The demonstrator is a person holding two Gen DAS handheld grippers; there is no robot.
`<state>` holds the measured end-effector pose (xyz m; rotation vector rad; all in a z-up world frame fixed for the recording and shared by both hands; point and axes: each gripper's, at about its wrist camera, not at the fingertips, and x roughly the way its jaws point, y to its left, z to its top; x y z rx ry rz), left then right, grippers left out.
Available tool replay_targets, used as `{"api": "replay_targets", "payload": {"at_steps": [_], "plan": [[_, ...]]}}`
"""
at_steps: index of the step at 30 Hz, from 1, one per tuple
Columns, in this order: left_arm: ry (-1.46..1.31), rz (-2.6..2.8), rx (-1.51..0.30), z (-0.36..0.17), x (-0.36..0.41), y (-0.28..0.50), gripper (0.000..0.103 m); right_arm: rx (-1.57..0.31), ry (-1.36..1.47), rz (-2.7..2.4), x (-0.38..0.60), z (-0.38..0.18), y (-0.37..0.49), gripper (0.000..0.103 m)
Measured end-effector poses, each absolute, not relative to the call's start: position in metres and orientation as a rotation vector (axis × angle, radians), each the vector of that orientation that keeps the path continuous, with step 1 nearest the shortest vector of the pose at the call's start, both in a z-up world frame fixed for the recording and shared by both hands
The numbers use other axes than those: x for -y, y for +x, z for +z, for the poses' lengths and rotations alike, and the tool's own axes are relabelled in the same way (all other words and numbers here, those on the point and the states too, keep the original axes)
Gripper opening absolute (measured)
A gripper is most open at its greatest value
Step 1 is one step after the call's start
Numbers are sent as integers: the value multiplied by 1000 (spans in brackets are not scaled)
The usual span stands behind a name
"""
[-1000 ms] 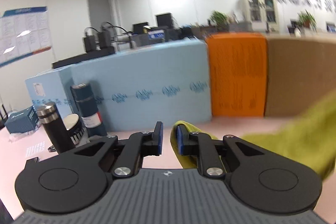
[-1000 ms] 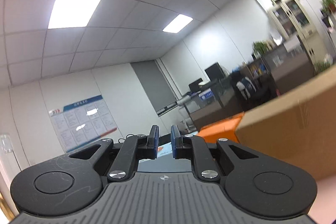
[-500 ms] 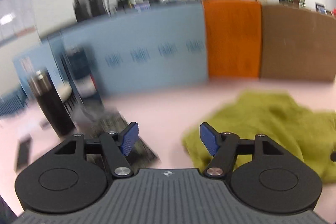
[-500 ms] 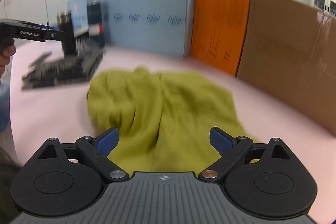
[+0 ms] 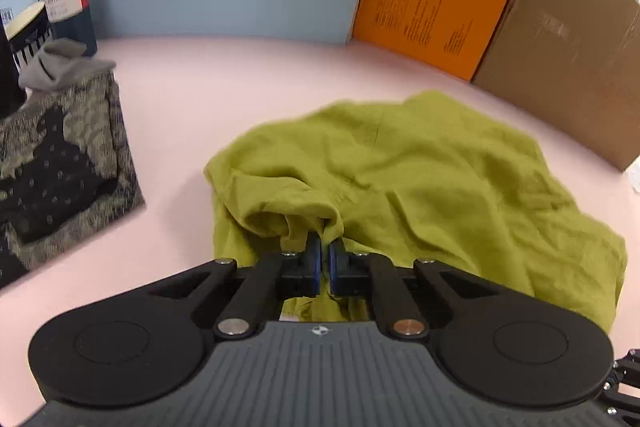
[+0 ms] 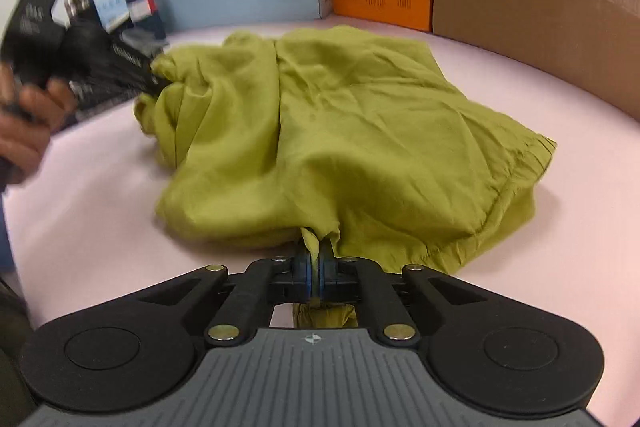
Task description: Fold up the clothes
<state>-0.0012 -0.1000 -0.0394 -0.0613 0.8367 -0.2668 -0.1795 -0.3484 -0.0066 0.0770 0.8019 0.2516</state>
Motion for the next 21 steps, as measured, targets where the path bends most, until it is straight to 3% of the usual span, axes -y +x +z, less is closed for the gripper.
{"api": "replay_targets", "payload": {"at_steps": [7,14,19,21], "plan": [[-134,-123,-504,51,51,-8,3,-693,284,552,322,66,-170,4],[-109,-12,-304,155,27,5,0,-532,443,941,274,142,-159,4],[-34,23,-167,229,29,16,1,-456,588,920,289,147,-152,4],[67,-43,-163,234,55,15,2,-437,702,796,324,134,-149,4]]}}
